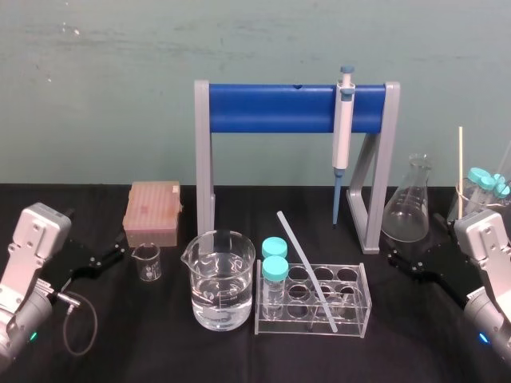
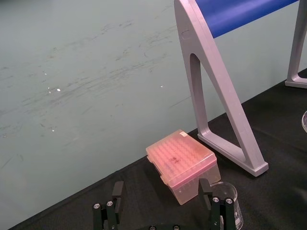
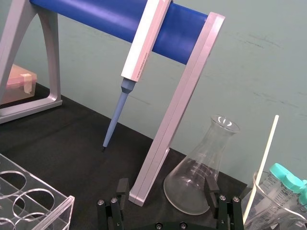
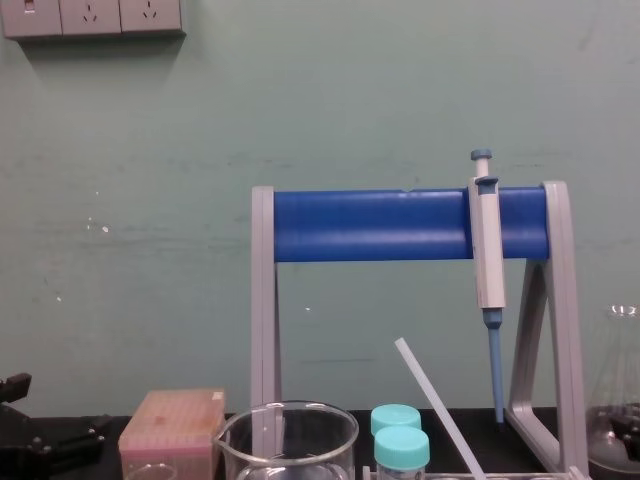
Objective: Pick up the stirring rod with one hand, then place it down.
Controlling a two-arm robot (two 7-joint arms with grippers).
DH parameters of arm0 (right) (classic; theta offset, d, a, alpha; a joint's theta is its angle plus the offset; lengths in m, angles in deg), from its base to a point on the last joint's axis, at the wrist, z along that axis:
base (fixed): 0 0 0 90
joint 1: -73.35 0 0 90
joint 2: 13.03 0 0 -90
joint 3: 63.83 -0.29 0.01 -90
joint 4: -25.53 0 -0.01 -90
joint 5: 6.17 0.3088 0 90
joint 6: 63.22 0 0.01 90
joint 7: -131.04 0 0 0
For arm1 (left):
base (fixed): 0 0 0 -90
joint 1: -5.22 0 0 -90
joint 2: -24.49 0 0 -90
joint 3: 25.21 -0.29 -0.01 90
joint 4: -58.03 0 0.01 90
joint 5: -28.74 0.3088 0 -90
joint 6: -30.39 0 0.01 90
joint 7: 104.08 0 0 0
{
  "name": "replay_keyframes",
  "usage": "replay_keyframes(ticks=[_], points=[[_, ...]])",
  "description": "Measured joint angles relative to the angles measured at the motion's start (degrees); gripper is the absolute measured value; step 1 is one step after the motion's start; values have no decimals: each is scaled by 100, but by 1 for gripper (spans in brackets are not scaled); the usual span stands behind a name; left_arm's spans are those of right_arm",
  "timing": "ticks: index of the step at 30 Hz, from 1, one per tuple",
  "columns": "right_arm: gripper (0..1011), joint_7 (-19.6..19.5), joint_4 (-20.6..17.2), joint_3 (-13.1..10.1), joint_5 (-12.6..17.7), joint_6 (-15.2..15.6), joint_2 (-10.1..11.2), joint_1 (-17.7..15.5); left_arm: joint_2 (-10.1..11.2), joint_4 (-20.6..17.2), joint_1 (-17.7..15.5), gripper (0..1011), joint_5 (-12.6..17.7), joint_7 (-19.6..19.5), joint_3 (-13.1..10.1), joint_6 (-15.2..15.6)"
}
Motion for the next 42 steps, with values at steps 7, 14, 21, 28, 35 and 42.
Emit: replay_keyframes(ticks=[7, 14, 21, 28, 35, 42], points=[[1000, 0, 0, 0, 0, 0, 0, 0, 0, 0, 0, 1000, 0, 0, 0, 0], [1000, 13, 0, -9, 0, 0, -2, -1, 0, 0, 0, 1000, 0, 0, 0, 0], [1000, 921, -137, -327, 855, 243, -6, 27, 0, 0, 0, 1000, 0, 0, 0, 0], [1000, 2277, -548, -531, 2005, 896, 51, 89, 0, 0, 0, 1000, 0, 0, 0, 0], [1000, 3098, -796, -419, 2272, 1175, 71, 225, 0, 0, 0, 1000, 0, 0, 0, 0], [1000, 3470, -745, -116, 2131, 1216, 29, 491, 0, 0, 0, 1000, 0, 0, 0, 0]])
